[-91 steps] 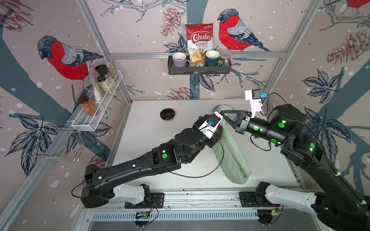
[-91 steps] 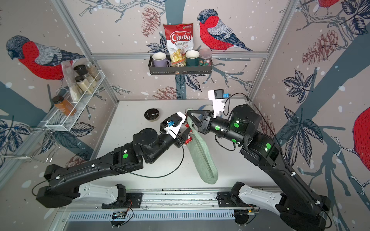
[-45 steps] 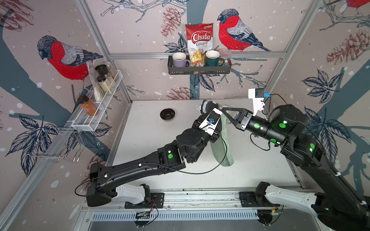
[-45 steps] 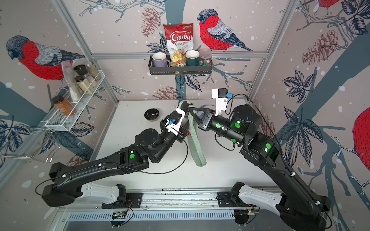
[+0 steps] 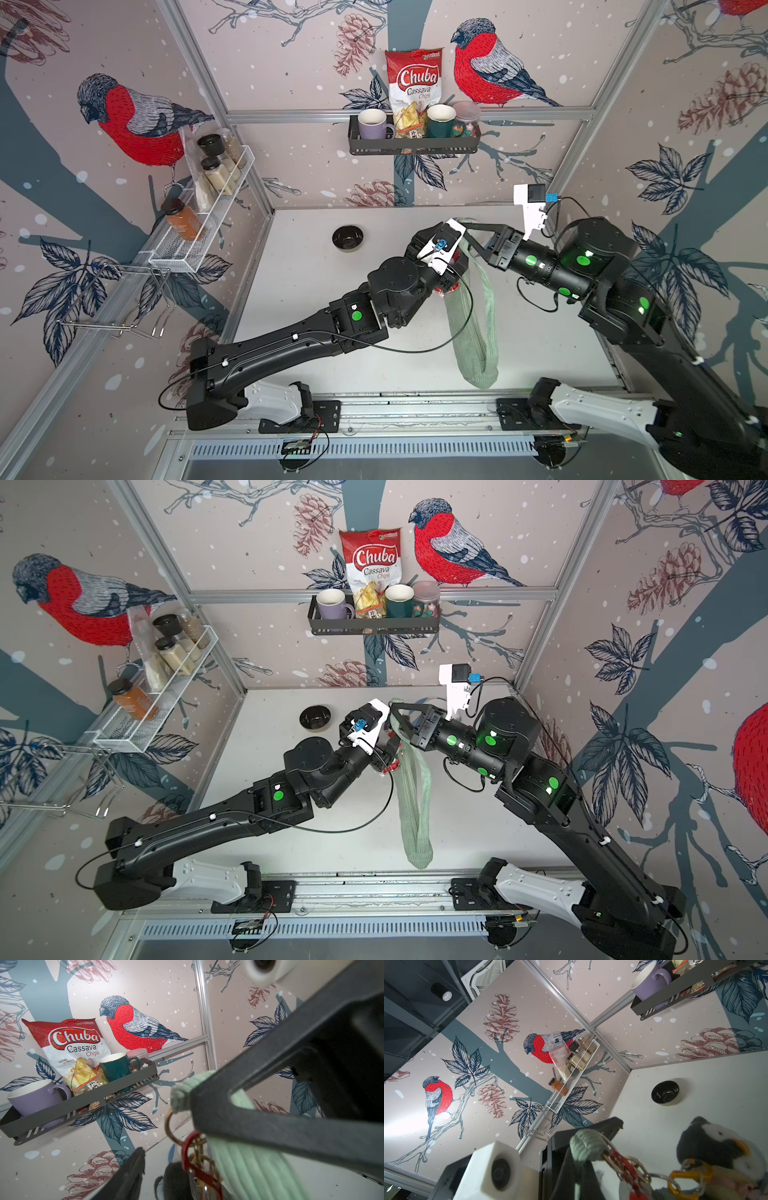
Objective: Remove the decoration from the bag
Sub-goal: Adjust the bag.
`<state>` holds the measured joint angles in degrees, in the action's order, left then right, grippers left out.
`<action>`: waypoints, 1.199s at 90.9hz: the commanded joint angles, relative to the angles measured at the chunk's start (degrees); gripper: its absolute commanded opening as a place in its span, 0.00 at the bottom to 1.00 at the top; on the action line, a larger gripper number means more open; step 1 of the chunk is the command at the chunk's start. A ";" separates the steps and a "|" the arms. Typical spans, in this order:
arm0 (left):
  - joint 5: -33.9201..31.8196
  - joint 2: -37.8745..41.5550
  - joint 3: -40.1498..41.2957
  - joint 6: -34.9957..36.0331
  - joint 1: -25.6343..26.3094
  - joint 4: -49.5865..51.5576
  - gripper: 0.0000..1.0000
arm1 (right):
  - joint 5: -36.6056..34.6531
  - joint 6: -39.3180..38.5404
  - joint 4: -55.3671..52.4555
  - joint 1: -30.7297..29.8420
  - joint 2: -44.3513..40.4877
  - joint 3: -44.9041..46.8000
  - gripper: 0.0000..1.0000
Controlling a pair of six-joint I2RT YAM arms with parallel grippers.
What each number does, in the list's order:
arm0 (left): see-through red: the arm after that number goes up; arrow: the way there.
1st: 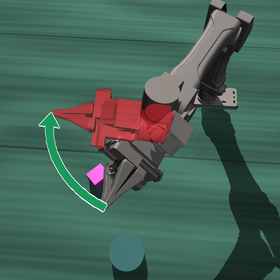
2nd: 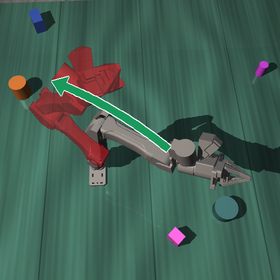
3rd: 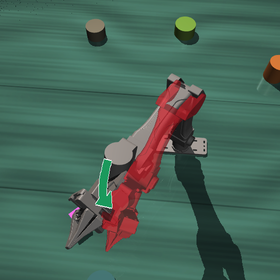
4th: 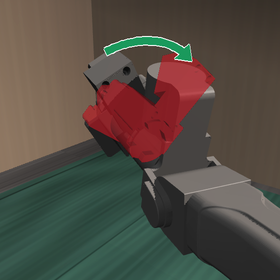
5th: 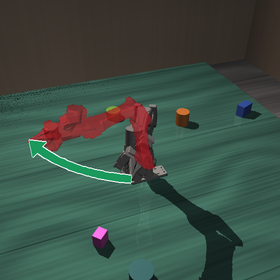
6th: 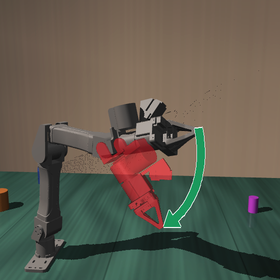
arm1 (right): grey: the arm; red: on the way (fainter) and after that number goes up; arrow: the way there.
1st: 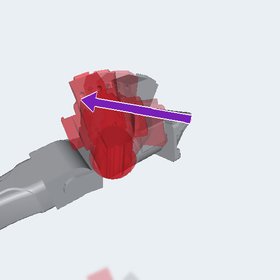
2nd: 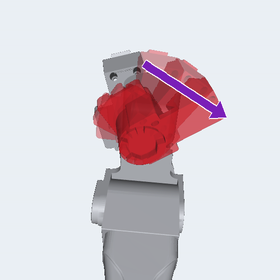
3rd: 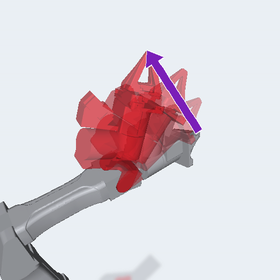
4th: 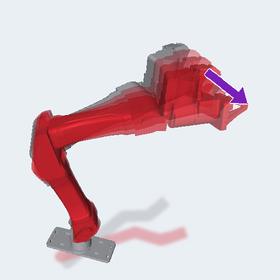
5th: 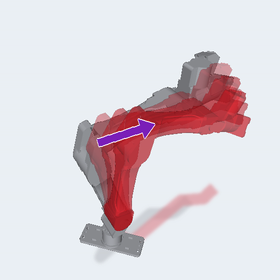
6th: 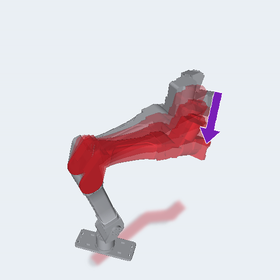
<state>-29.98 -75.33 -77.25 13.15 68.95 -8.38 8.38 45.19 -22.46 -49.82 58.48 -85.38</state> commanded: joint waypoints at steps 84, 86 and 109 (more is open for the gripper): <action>76.23 8.71 -2.21 -33.58 -30.10 3.88 0.01 | 40.13 -34.85 -11.31 16.94 8.11 -16.12 0.38; 77.49 8.53 -2.27 -34.36 -30.10 3.56 0.01 | 41.78 -36.48 -11.16 16.86 8.33 -16.21 0.39; 87.42 6.23 -1.01 -42.31 -30.10 -1.89 0.01 | 45.75 -53.25 -6.61 15.57 7.24 -13.48 0.49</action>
<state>49.74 -68.66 -78.89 -24.14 39.11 -4.12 49.65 2.48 -30.79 -34.46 65.41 -98.13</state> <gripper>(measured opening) 0.089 0.470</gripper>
